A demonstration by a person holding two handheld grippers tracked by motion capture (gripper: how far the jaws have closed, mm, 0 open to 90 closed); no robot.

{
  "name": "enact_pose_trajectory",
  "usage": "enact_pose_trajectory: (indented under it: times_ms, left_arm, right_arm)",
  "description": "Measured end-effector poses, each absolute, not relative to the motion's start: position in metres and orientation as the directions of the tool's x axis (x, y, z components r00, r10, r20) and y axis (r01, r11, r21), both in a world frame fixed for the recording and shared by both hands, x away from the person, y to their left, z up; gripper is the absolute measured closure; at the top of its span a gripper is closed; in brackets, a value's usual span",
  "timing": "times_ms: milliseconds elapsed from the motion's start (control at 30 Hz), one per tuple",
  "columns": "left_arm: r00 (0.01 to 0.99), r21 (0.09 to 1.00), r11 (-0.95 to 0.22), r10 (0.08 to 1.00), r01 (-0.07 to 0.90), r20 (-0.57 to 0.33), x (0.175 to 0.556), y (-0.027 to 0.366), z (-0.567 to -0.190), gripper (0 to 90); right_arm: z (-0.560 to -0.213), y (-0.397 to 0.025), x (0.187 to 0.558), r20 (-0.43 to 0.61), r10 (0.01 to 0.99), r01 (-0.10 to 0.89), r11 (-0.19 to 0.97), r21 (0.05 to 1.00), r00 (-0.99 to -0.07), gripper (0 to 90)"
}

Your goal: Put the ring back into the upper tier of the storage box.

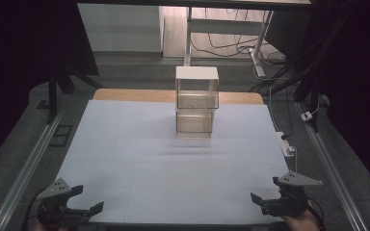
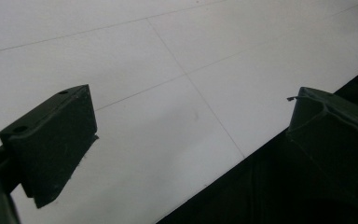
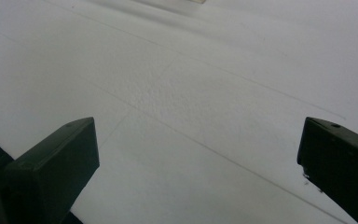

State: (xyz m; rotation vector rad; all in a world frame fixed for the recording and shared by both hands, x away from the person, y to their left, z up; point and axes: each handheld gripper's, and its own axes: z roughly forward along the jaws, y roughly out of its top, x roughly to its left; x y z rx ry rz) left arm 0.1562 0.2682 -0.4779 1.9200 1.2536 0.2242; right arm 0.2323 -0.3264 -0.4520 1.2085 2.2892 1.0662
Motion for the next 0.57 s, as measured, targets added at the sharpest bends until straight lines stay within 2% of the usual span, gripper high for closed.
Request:
enact_pose_trajectory:
  times_ms: [567]
  left_arm:
    - [0.483,0.698,-0.186,0.838,0.691,-0.255,0.157,0.266,-0.478,1.2]
  right_arm:
    - [-0.452,-0.337,0.220,0.063,0.829,0.621,0.362,0.695,-0.555,0.0]
